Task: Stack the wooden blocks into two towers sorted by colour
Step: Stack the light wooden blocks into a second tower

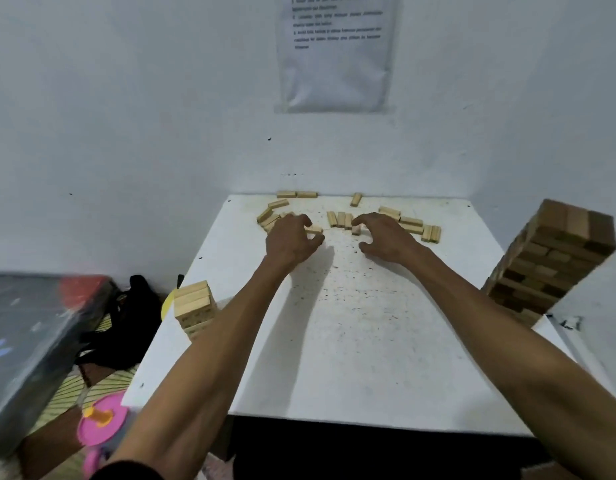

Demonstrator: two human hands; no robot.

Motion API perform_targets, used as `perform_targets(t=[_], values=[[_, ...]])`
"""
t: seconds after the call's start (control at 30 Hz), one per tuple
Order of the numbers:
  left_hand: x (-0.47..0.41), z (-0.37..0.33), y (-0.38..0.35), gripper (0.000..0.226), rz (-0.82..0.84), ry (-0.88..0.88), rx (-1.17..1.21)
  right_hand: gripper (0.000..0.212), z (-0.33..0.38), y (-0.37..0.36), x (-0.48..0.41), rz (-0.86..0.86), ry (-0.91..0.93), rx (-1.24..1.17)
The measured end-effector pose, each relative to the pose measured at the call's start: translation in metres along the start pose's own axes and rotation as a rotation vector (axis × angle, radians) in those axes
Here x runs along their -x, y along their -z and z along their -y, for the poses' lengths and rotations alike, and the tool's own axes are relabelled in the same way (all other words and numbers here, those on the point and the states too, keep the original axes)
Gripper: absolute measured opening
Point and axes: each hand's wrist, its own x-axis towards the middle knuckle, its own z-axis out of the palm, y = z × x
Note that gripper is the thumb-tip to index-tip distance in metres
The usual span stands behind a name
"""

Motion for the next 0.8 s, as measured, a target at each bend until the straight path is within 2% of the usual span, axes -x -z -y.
perform_targets(t=[0.07,0.17,0.33,0.47,0.63,0.8], values=[[-0.01,-0.002,-0.013,0.049,-0.049,0.089,0.002,0.049,-0.009,-0.003,-0.011,0.001,-0.02,-0.036],[-0.019,-0.002,-0.032,0.05,-0.064,0.128,-0.023,0.048,-0.02,-0.009,-0.024,-0.012,-0.05,-0.11],[-0.034,-0.001,-0.053,0.048,-0.123,0.102,-0.076,0.053,-0.028,-0.01,-0.039,-0.043,-0.025,-0.224],[-0.041,0.0,-0.06,0.045,-0.178,0.093,-0.03,0.048,-0.034,-0.018,-0.041,-0.126,-0.029,-0.335],[-0.05,0.003,-0.062,0.03,-0.176,0.053,0.081,0.045,-0.037,-0.024,-0.043,-0.218,0.009,-0.321],[-0.05,0.008,-0.066,0.027,-0.178,-0.001,0.168,0.038,-0.036,-0.025,-0.052,-0.281,0.056,-0.281]])
